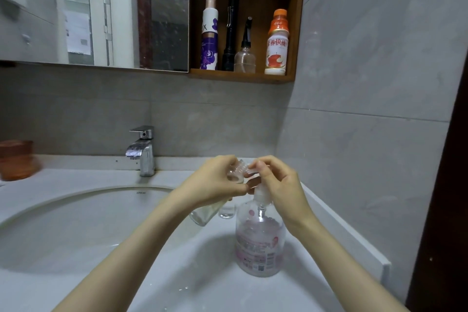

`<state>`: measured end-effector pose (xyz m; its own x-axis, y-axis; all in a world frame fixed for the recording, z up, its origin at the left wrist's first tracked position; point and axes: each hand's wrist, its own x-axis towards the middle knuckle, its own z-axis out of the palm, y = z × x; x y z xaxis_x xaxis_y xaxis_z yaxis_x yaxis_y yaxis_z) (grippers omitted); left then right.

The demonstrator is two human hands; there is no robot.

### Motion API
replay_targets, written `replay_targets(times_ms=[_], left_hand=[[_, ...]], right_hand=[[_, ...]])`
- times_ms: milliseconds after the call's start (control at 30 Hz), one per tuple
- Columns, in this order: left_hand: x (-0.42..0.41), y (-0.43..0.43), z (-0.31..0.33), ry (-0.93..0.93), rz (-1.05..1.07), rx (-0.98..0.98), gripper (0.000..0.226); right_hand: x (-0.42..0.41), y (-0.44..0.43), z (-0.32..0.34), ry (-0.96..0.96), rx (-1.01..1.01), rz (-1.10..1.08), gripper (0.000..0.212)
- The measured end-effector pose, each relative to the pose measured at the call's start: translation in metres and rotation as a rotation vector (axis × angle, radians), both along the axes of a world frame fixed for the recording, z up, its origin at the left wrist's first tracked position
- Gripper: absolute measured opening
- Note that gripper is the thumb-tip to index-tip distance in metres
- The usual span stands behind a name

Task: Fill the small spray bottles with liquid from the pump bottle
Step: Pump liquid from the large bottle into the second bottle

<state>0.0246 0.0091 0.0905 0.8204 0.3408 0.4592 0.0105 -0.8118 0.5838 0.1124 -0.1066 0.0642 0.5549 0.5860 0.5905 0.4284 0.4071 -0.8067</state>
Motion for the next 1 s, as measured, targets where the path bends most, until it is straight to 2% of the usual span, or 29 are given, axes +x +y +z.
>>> replay_targets(times_ms=[100, 233, 367, 567, 767, 867, 1000], left_hand=[[-0.003, 0.001, 0.001, 0.036, 0.072, 0.161, 0.021], [-0.005, 0.004, -0.005, 0.071, 0.099, 0.238, 0.027], [-0.006, 0.004, -0.01, 0.116, 0.076, 0.253, 0.033], [0.0, -0.001, -0.006, 0.088, 0.032, 0.242, 0.03], [0.007, -0.008, -0.008, 0.072, 0.04, 0.163, 0.024], [0.007, -0.009, -0.008, 0.048, 0.028, 0.133, 0.025], [0.007, -0.008, -0.007, 0.041, 0.024, 0.104, 0.026]], right_hand=[[-0.001, 0.0, -0.001, 0.019, 0.038, -0.008, 0.022], [0.0, 0.002, -0.004, 0.036, 0.061, -0.034, 0.024], [0.001, 0.003, -0.004, 0.026, 0.054, -0.031, 0.024], [0.001, 0.004, -0.006, -0.005, 0.059, -0.032, 0.024], [-0.001, -0.005, -0.019, -0.163, -0.008, -0.095, 0.023], [-0.003, -0.007, -0.025, -0.238, 0.0, -0.208, 0.015], [0.006, 0.002, -0.025, -0.434, 0.088, -0.436, 0.017]])
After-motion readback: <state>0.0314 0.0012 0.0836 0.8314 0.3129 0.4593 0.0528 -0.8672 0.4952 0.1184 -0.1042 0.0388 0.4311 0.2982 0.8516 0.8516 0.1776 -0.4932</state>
